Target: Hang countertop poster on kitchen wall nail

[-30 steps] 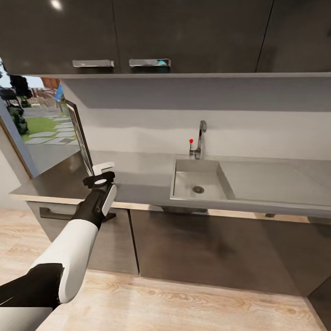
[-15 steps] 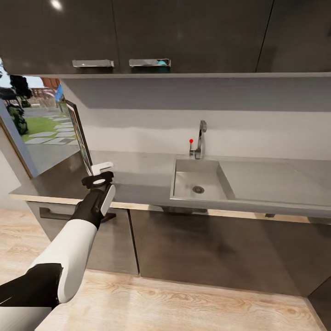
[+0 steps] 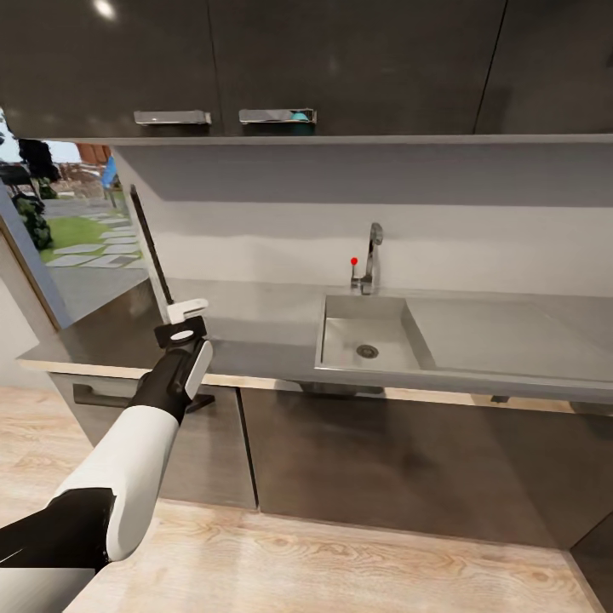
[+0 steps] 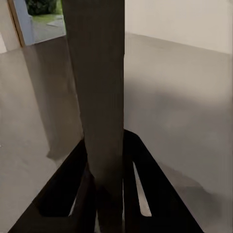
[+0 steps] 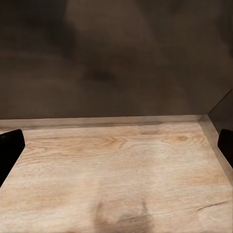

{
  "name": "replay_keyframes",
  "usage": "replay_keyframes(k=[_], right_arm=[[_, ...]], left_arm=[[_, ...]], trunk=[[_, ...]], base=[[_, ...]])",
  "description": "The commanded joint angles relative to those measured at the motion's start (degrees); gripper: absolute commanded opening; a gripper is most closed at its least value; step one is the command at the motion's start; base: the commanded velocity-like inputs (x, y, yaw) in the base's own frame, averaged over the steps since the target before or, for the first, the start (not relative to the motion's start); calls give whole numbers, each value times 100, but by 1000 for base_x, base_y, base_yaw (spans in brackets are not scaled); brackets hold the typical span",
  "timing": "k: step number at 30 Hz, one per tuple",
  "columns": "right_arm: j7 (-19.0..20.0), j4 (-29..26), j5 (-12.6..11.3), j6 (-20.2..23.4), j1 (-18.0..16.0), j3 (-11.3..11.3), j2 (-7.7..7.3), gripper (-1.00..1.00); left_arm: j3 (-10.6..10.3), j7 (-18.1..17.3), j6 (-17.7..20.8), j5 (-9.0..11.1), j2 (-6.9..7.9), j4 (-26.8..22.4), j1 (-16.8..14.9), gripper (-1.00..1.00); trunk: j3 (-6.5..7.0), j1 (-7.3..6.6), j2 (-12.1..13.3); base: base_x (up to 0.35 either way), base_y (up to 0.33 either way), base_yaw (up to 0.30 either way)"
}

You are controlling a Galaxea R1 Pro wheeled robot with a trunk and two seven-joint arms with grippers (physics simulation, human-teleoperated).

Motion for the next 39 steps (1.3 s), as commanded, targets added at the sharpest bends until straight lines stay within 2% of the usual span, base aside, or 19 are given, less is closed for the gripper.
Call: replay_keyframes(k=[1, 11, 19, 20, 39], right_arm=[[-42, -5, 58, 4, 1, -3, 1, 100], [-42, -4, 54, 4, 1, -3, 1, 100], [-42, -4, 54, 4, 1, -3, 1, 100], [-42, -4, 53, 4, 1, -3, 1, 100], [-42, -4, 53, 4, 1, -3, 1, 100]], left_arm=[[6, 14, 27, 15, -3, -13, -2, -100], [6, 20, 27, 15, -3, -39, -2, -100], [6, 6, 166, 15, -3, -529, -2, -100], [-2, 5, 308, 18, 22, -686, -2, -100], [-3, 3, 308, 30, 24, -679, -2, -100]], trunk=[[-5, 0, -3], [-5, 0, -3], [-5, 0, -3], [-5, 0, -3], [-5, 0, -3]], base=[[0, 0, 0], [0, 0, 0], [0, 0, 0], [-160, 0, 0], [-262, 0, 0]])
